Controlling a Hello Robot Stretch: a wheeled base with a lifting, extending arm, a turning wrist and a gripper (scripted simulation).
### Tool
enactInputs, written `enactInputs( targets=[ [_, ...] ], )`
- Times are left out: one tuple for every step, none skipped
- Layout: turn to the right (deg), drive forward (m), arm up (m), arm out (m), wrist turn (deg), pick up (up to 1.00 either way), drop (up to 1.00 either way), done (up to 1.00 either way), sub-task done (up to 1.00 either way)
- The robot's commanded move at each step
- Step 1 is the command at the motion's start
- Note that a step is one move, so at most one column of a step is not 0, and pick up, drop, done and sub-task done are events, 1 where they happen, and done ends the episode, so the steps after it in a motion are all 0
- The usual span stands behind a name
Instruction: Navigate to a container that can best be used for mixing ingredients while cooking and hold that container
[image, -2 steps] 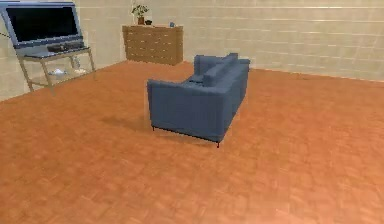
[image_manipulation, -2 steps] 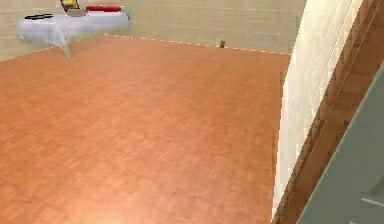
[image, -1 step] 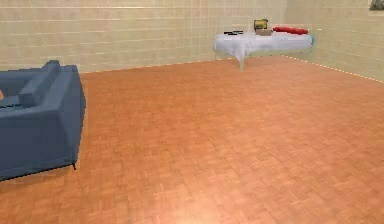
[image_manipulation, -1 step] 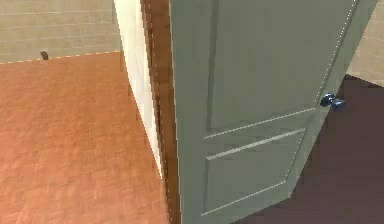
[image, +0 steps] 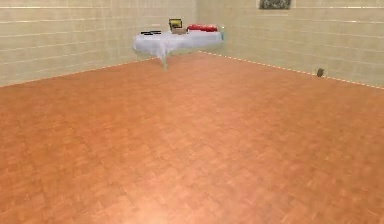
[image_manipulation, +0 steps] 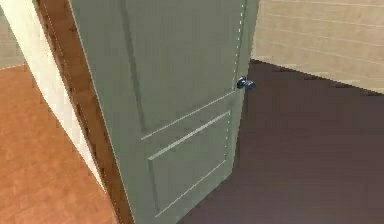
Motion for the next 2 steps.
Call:
enactInputs(
  targets=[
    [0.0,0.2,0.0,0.0,0.0,0.0,0.0,0.0,0.0],
    [-45.0,0.0,0.0,0.0,0.0,0.0,0.0,0.0,0.0]
  ],
)
